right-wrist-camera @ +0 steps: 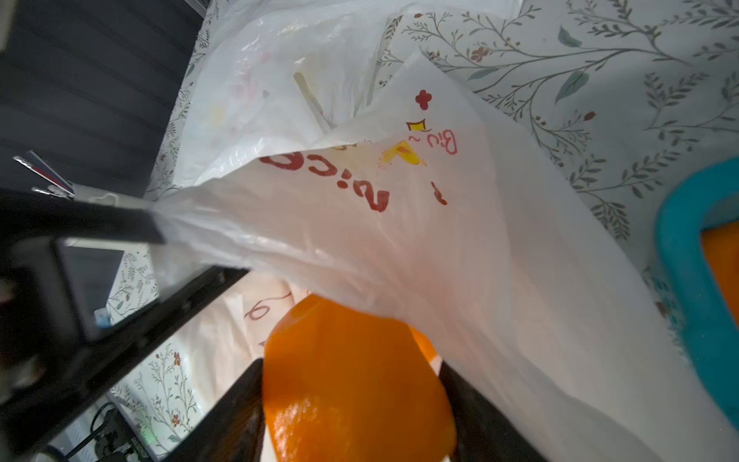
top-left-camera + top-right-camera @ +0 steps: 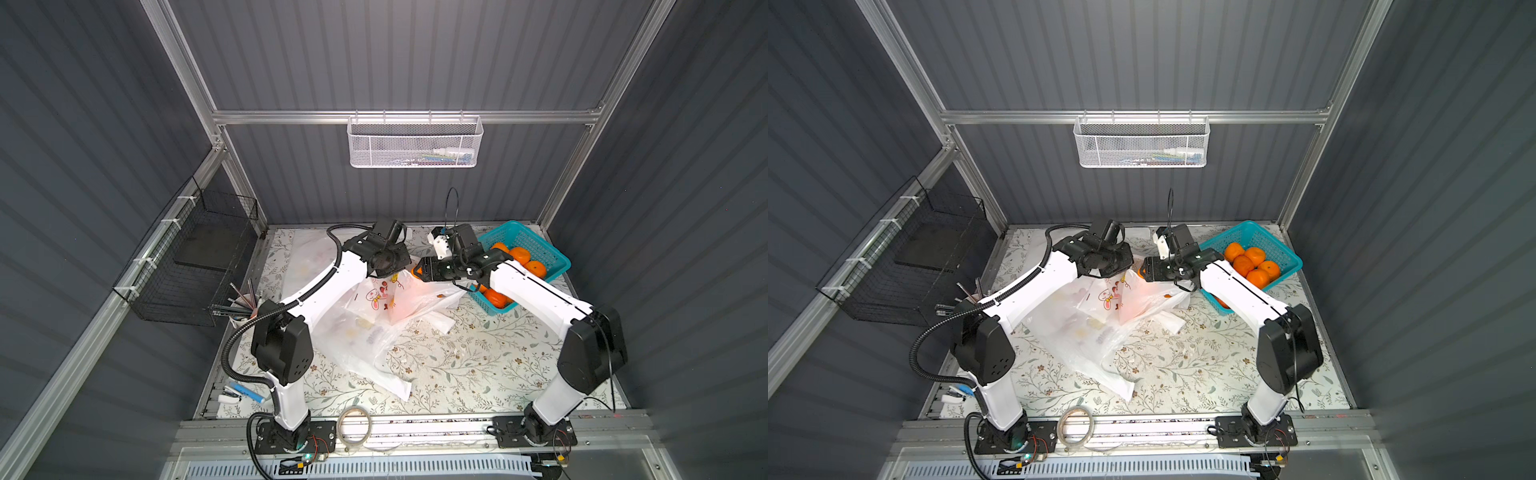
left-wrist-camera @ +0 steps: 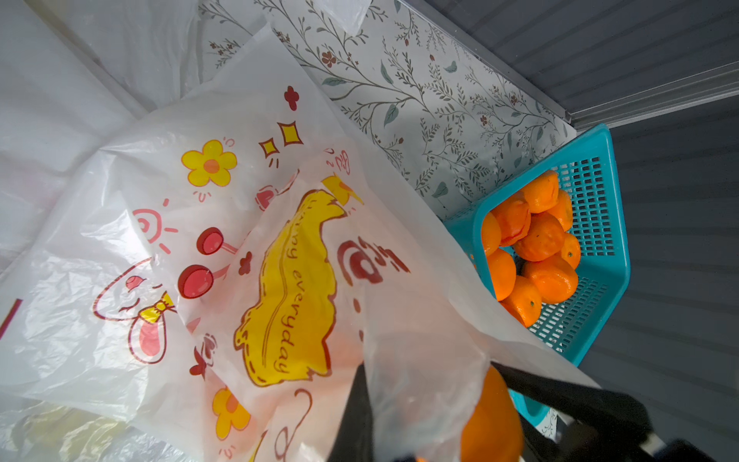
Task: Place the oranges into plastic bags & tie knots
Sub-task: Place the orange in the plastic bag.
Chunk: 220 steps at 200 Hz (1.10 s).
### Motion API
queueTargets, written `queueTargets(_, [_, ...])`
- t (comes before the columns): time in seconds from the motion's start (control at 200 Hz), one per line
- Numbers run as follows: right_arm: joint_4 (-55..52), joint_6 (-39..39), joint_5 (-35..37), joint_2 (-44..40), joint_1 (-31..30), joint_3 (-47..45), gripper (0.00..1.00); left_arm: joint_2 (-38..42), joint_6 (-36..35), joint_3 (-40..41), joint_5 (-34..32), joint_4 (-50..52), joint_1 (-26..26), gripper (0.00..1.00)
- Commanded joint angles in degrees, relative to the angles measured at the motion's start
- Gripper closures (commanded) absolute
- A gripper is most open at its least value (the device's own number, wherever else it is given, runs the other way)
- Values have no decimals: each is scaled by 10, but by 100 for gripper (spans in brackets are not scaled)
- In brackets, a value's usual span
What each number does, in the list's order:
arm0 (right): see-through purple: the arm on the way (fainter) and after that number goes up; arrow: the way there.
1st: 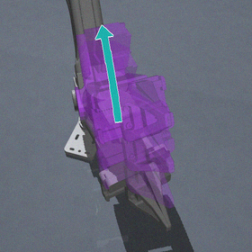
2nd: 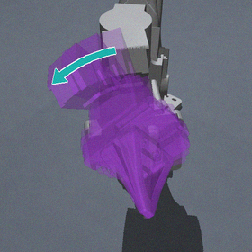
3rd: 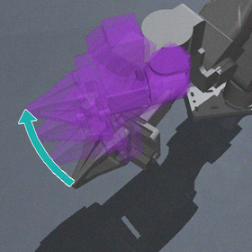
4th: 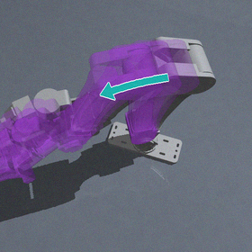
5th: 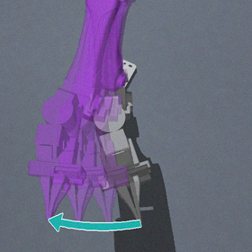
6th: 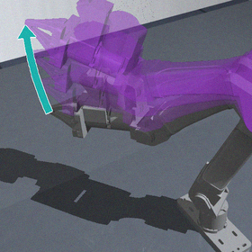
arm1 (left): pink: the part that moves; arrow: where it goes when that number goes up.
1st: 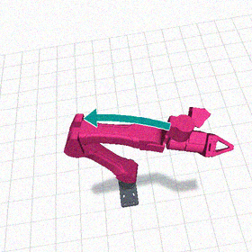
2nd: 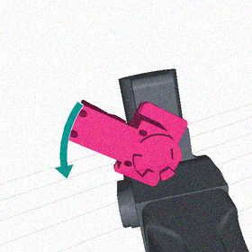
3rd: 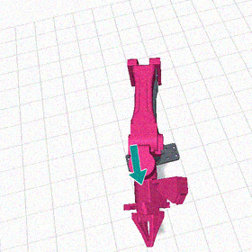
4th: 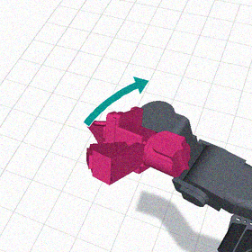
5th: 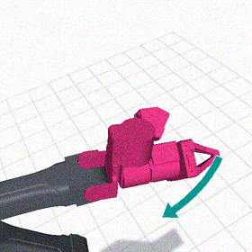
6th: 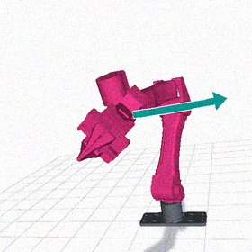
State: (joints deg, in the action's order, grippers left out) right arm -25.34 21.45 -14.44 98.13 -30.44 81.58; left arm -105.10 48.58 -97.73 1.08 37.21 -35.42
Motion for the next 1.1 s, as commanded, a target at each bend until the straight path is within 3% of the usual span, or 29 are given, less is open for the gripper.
queueTargets(0.0, [27, 14, -20, 26, -8, 27, 28, 26, -6, 8, -3, 3, 4, 96])
queueTargets(0.2, [5, -3, -1, -12, -7, 33, 13, 25, -3, 6, -6, 7, 7, 96])
queueTargets(0.445, [-31, -20, 9, -127, 11, 22, 9, 13, -17, 7, 5, 1, 7, 96])
queueTargets(0.585, [-54, -24, 15, -197, 50, -9, 6, 12, -20, 7, 3, 0, 7, 96])
queueTargets(0.836, [-108, -11, -71, -263, 179, -114, 3, 9, -20, 5, 6, -1, 7, 96])
queueTargets(0.971, [-100, -2, -118, -254, 187, -149, 3, 6, -21, 4, 7, -3, 7, 96])
queueTargets(1.096, [-71, 17, -149, -231, 187, -168, 10, 4, -20, 2, 8, -3, 7, 96])
